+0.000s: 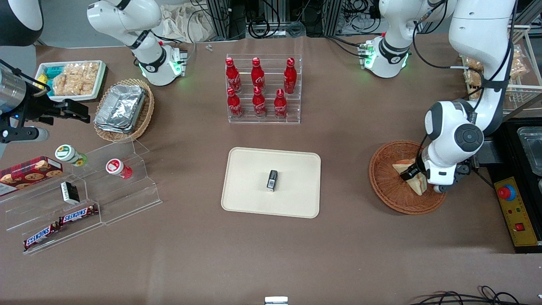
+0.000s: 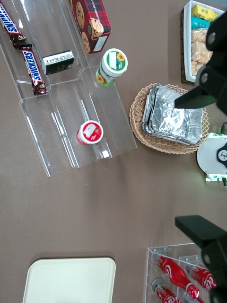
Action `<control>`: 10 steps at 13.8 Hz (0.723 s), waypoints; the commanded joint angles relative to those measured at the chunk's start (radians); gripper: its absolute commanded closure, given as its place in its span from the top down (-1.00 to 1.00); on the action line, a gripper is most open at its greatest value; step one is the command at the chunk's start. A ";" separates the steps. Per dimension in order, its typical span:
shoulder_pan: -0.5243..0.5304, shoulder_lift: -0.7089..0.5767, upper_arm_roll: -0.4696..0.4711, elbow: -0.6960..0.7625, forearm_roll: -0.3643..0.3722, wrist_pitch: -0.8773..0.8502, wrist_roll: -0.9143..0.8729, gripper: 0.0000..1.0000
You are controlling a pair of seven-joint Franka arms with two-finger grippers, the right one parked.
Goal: Place sandwich from basket to tray
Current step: 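Close the left gripper on the sandwich wedge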
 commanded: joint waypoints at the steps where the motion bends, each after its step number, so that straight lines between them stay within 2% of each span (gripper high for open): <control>1: -0.007 -0.009 0.003 -0.006 0.001 0.029 -0.041 -1.00; 3: -0.009 -0.035 0.001 0.018 0.001 0.005 -0.038 -1.00; 6: -0.001 -0.107 0.003 0.090 0.005 -0.174 0.018 -1.00; 10: -0.003 -0.187 0.000 0.343 -0.001 -0.588 0.060 -1.00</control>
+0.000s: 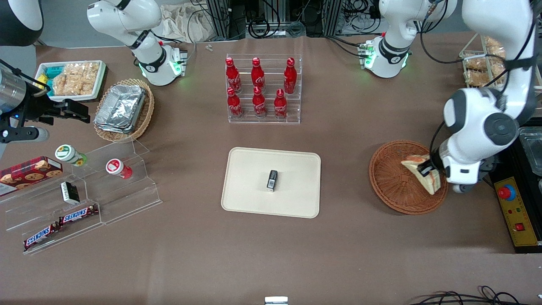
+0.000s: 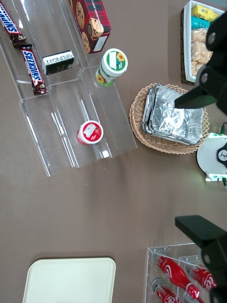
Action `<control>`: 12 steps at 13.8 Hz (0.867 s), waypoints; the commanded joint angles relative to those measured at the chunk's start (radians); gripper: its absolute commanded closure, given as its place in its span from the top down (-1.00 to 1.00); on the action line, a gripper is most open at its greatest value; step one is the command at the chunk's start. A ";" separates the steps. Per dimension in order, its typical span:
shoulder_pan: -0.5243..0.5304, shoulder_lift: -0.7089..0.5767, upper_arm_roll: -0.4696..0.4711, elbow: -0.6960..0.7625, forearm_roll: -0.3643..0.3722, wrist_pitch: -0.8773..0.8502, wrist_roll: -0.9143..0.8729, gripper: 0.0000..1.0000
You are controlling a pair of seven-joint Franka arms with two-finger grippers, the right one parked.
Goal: Place sandwich from basket to tray
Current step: 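Lift the sandwich up out of the basket with the left gripper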
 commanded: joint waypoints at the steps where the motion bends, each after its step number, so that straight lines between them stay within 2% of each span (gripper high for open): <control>1: -0.005 -0.029 -0.004 0.221 -0.003 -0.288 0.028 -1.00; 2: -0.010 -0.027 -0.009 0.317 -0.015 -0.386 0.028 -1.00; 3: -0.010 -0.029 -0.030 0.408 -0.068 -0.471 0.036 -1.00; 5: -0.012 -0.017 -0.082 0.500 -0.139 -0.518 0.141 -1.00; 7: -0.015 0.032 -0.186 0.504 -0.132 -0.507 0.265 -1.00; 9: -0.045 0.113 -0.255 0.502 -0.118 -0.474 0.267 -1.00; 12: -0.145 0.245 -0.269 0.507 -0.120 -0.329 0.261 -1.00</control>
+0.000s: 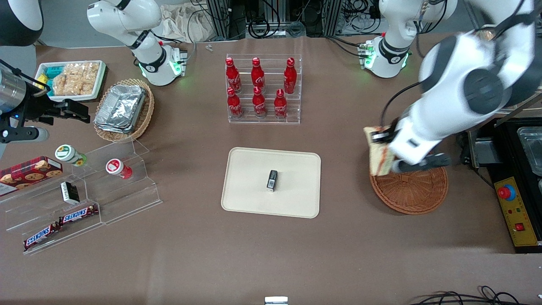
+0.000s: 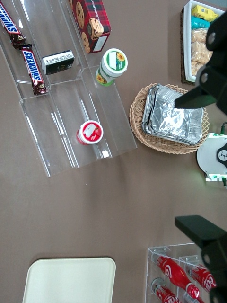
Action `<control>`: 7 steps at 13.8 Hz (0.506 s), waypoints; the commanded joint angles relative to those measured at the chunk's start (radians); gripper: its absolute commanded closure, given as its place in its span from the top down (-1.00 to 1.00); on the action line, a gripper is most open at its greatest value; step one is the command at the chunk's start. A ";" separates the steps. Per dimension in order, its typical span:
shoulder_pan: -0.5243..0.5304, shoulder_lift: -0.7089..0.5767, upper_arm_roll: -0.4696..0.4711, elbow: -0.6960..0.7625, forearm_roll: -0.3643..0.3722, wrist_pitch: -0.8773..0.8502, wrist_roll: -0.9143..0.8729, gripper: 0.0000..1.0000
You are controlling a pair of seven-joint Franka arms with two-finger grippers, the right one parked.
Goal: Place sandwich from basket to tray
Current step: 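Carry the sandwich over the cream tray beside the black box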
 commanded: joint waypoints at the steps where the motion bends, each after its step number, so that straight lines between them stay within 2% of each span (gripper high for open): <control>1: -0.108 0.172 0.004 0.075 0.002 0.089 0.010 -0.99; 4: -0.187 0.349 0.002 0.135 0.090 0.218 -0.099 -1.00; 7: -0.215 0.432 0.002 0.131 0.100 0.294 -0.113 -1.00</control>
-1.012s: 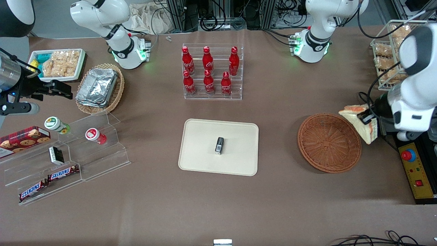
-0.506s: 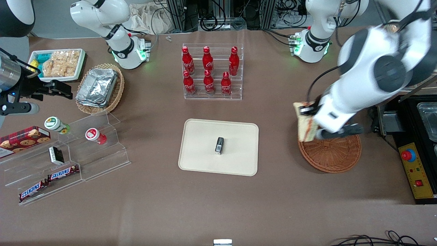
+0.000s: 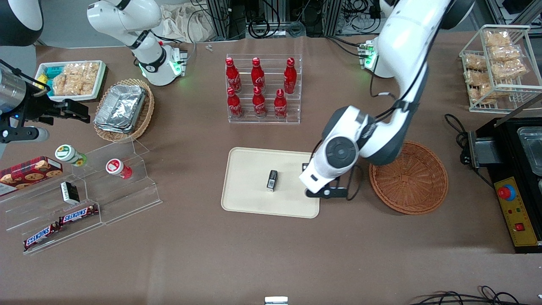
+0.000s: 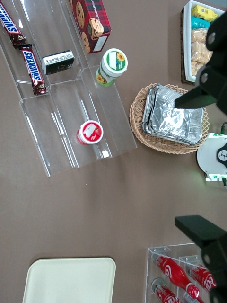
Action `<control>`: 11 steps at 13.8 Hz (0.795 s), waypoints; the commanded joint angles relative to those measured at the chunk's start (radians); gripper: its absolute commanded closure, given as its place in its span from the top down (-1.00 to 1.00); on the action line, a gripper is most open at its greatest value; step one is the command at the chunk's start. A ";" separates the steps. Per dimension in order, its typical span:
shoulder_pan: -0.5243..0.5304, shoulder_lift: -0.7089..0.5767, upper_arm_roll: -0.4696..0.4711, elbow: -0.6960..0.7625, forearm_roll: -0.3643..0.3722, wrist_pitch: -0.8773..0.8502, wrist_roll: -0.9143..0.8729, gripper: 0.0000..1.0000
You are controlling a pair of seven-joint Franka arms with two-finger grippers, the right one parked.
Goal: Place sandwich from basket to tray
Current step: 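Carry the sandwich over the cream tray beside the black box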
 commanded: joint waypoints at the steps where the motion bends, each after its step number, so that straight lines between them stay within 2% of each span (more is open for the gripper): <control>1: -0.030 0.069 0.009 0.056 0.023 0.035 -0.036 -1.00; 4: -0.048 0.122 0.014 0.062 0.042 0.101 -0.051 -1.00; 5: -0.055 0.126 0.014 0.062 0.071 0.133 -0.069 -0.37; 6: -0.055 0.126 0.014 0.061 0.081 0.157 -0.089 0.97; 9: -0.048 0.090 0.018 0.070 0.081 0.159 -0.096 1.00; 11: -0.020 0.011 0.020 0.073 0.085 0.133 -0.094 1.00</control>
